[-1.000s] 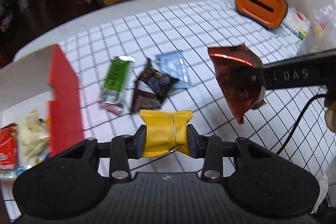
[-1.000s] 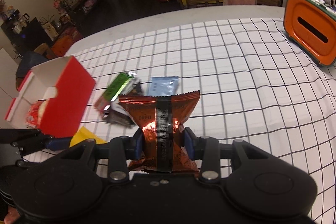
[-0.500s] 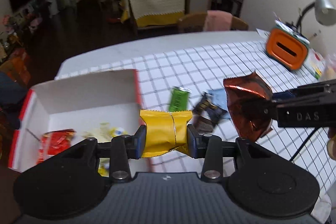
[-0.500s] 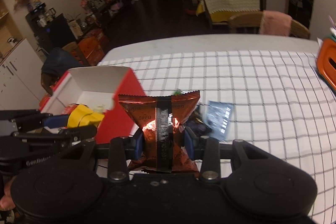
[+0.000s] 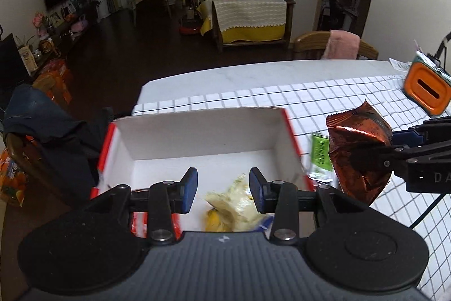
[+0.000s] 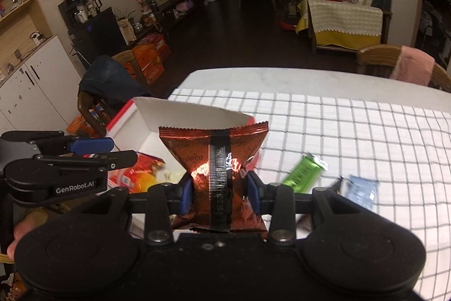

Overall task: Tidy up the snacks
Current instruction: 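Carry the copper-red snack with the right gripper while the left gripper carries the yellow candy over the box, then open both grippers to drop the copper-red snack and yellow candy into the box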

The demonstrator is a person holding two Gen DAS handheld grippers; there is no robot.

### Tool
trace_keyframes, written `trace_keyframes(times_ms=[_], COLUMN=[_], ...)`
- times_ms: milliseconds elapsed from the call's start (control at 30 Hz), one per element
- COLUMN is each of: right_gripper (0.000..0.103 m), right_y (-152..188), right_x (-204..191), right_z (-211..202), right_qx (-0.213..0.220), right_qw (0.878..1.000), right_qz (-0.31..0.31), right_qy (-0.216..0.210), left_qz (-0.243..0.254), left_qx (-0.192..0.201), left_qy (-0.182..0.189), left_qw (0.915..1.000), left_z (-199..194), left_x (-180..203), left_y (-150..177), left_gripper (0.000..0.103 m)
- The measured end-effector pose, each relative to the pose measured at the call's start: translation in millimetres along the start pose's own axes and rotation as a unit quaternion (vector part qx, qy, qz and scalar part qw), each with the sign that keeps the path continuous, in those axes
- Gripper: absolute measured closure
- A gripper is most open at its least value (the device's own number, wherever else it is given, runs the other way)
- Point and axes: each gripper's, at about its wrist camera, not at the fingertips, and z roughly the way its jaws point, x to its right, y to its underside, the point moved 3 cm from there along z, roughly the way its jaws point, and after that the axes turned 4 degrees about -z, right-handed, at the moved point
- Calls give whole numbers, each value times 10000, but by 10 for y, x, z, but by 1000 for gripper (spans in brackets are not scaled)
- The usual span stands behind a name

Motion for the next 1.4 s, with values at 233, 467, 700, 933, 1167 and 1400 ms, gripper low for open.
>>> trace_keyframes(times_ms=[233, 467, 700, 933, 1167, 1400], right_gripper=[65, 65, 64, 60, 56, 53], right_y=[-197, -251, -204, -180, -123, -34], right_x=[-265, -483, -539, -470, -389, -294], right_z=[539, 1073, 1385, 1334, 986, 533], right_qx=[-309, -720, -1046, -1064, -907, -593], right_qw=[9994, 9958, 9916, 9922, 9951, 9980], right_qz=[-135, -487, -598, -498, -366, -197], right_qy=[32, 299, 464, 411, 119, -126], left_qz=[-172, -384, -368, -354, -250, -97], left_qx=[-196, -403, -521, -565, -406, -282], left_qy=[-214, -295, -280, -166, 11, 222], left_qw=[9994, 9980, 9976, 9976, 9989, 9993], left_z=[215, 313, 335, 374, 231, 97], left_x=[-425, -756, -871, -814, -630, -335], left_y=[-15, 181, 375, 359, 305, 251], left_gripper=[64, 64, 64, 63, 62, 59])
